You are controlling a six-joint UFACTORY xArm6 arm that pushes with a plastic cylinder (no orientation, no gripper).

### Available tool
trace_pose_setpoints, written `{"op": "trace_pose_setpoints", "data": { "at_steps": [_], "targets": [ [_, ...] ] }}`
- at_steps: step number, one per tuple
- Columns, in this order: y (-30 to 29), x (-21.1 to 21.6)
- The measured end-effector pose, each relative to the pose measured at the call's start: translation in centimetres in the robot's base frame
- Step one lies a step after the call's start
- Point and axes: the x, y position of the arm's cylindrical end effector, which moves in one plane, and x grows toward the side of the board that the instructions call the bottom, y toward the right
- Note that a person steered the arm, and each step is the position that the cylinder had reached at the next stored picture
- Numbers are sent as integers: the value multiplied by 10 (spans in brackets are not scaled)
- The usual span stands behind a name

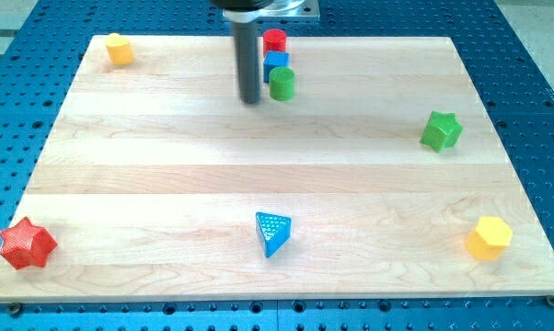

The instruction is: Move the green circle to the top right corner of the board

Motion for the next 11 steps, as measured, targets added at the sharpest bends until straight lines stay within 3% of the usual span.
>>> {"op": "trace_pose_setpoints", "data": {
  "at_steps": [1, 3, 5, 9, 11],
  "targets": [
    [102, -16],
    [169, -73],
    [155, -99],
    [145, -98],
    [82, -84]
  ]
}}
